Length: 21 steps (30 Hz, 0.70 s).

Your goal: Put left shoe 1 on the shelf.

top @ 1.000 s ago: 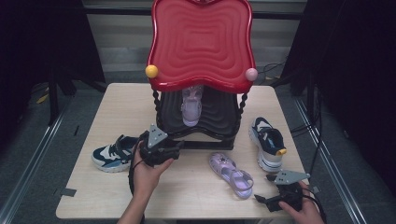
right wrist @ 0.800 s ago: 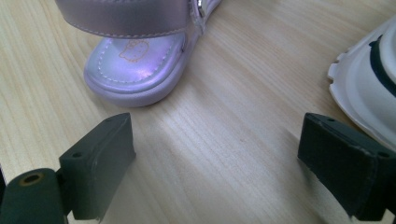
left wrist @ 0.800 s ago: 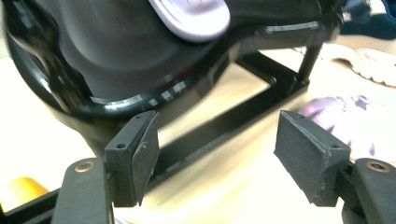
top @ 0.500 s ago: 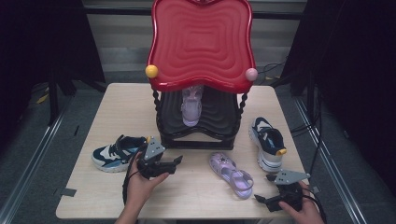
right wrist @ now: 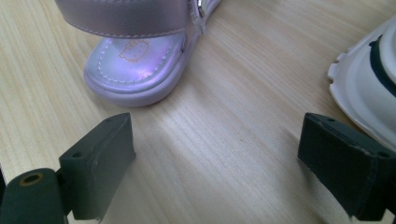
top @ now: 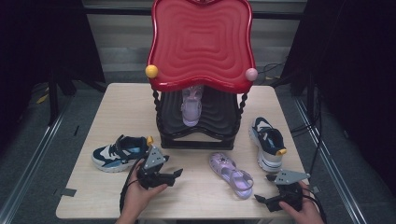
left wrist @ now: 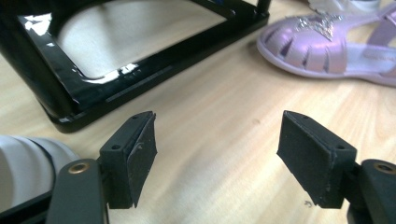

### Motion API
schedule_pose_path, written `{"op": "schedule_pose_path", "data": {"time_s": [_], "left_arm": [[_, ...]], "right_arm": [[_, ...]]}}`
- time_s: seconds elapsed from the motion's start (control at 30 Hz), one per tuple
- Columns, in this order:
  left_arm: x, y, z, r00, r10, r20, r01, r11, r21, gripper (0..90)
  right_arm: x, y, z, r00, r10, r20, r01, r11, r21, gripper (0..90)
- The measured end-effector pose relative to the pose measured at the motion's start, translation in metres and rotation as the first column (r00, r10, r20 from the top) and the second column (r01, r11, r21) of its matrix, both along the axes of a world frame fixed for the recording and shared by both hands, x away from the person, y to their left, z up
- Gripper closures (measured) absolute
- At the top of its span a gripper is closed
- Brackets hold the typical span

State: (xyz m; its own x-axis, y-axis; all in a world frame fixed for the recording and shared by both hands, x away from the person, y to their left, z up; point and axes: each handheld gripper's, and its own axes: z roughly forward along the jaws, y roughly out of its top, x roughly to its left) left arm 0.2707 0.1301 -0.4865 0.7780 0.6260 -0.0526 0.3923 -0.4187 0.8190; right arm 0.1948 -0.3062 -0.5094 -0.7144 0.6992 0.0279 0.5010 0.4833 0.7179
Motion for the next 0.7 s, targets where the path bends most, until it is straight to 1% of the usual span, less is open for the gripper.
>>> {"op": "schedule_pose_path", "data": {"time_s": [0.07,0.13,0.23,0.3,0.37,0.43,0.47,0.53,0.6,0.67,0.7], "left_arm": [[-0.002,0.0,-0.003,0.9999,-0.01,-0.012,0.01,1.0,0.0,27.0],[-0.004,0.001,-0.005,0.9997,-0.014,-0.018,0.014,0.9998,0.011,26.8],[-0.006,0.004,-0.009,0.999,-0.028,-0.033,0.029,0.9995,0.016,26.2],[-0.007,0.004,-0.011,0.9985,-0.04,-0.037,0.04,0.9991,0.016,26.2],[-0.008,0.005,-0.012,0.9984,-0.051,-0.025,0.052,0.9981,0.034,26.2],[-0.009,0.005,-0.013,0.9976,-0.062,-0.03,0.062,0.9977,0.025,26.2],[-0.009,0.005,-0.013,0.9976,-0.064,-0.028,0.065,0.9975,0.029,26.0],[-0.01,0.005,-0.015,0.9967,-0.071,-0.04,0.072,0.9972,0.02,25.9],[-0.01,0.006,-0.017,0.996,-0.077,-0.045,0.078,0.9964,0.033,25.8],[-0.012,0.006,-0.018,0.9954,-0.086,-0.041,0.089,0.9947,0.052,25.6],[-0.012,0.005,-0.019,0.9948,-0.088,-0.05,0.091,0.9947,0.048,25.6]], "right_arm": [[0.0,0.0,0.0,1.0,0.0,0.0,0.0,1.0,0.0,9.9],[0.0,0.0,0.0,1.0,0.0,0.0,0.0,1.0,0.0,10.0],[0.0,0.0,0.0,1.0,0.0,0.0,0.0,1.0,0.0,9.9],[0.0,0.0,0.0,1.0,0.0,0.0,0.0,1.0,0.0,9.9],[0.0,0.0,0.0,1.0,0.0,0.0,0.0,1.0,0.0,9.9],[0.0,0.0,0.0,1.0,0.0,0.0,0.0,1.0,0.0,9.9],[0.0,0.0,0.0,1.0,0.0,0.0,0.0,1.0,0.0,10.0],[0.0,0.0,0.0,1.0,0.0,0.0,0.0,1.0,0.0,10.0],[0.0,0.0,0.0,1.0,0.0,0.001,0.0,1.0,0.0,9.9],[0.0,0.0,0.0,1.0,0.0,0.0,0.0,1.0,0.0,9.9],[0.0,0.0,0.0,1.0,0.0,0.0,0.0,1.0,0.0,9.9]]}}
